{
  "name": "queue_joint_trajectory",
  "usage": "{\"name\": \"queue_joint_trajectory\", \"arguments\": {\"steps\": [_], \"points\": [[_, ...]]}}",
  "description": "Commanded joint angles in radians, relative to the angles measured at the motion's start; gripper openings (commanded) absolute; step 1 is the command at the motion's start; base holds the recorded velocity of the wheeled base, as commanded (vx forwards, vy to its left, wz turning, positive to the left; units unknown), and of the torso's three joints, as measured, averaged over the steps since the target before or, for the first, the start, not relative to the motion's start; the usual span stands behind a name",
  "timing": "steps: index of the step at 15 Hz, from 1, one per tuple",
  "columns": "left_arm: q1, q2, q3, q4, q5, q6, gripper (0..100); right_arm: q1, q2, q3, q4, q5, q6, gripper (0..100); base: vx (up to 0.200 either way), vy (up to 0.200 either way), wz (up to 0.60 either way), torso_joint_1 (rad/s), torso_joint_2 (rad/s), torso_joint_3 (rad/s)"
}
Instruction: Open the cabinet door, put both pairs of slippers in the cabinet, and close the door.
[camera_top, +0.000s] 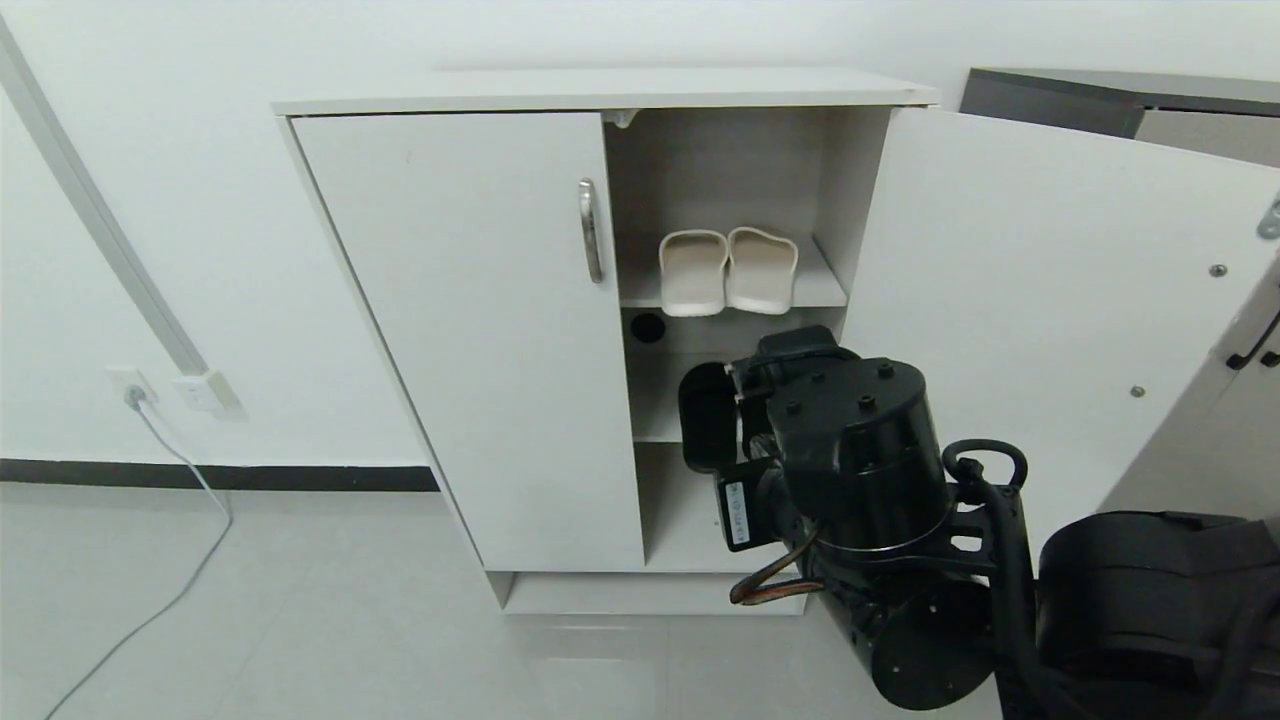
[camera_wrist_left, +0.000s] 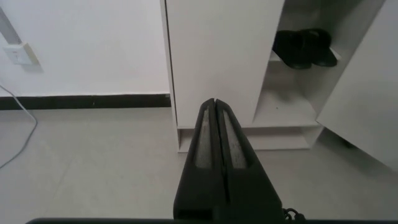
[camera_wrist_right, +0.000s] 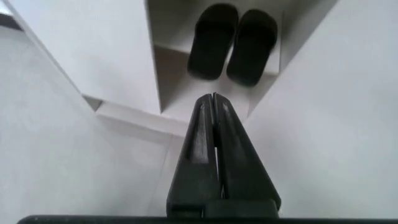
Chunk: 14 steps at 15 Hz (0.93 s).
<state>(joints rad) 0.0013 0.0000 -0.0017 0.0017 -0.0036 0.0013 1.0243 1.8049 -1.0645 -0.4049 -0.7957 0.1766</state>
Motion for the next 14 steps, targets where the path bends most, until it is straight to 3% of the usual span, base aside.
{"name": "queue_joint_trajectory", "arguments": {"steps": [1,9,14], "points": [[0.000,0.000,0.000,0.000,0.001,0.000,0,0.000,0.013,0.012,-0.003,-0.002,-0.002,0,-0.200,0.000,0.00,-0.002,0.00,0.002],[0.000,0.000,0.000,0.000,0.001,0.000,0,-0.004,0.025,0.032,-0.005,0.006,-0.002,0,0.000,0.000,0.00,0.000,0.00,0.000],[0.000,0.000,0.000,0.000,0.001,0.000,0,-0.019,0.059,0.051,-0.077,0.010,-0.006,0,0.000,0.000,0.00,0.000,0.00,0.000]]}}
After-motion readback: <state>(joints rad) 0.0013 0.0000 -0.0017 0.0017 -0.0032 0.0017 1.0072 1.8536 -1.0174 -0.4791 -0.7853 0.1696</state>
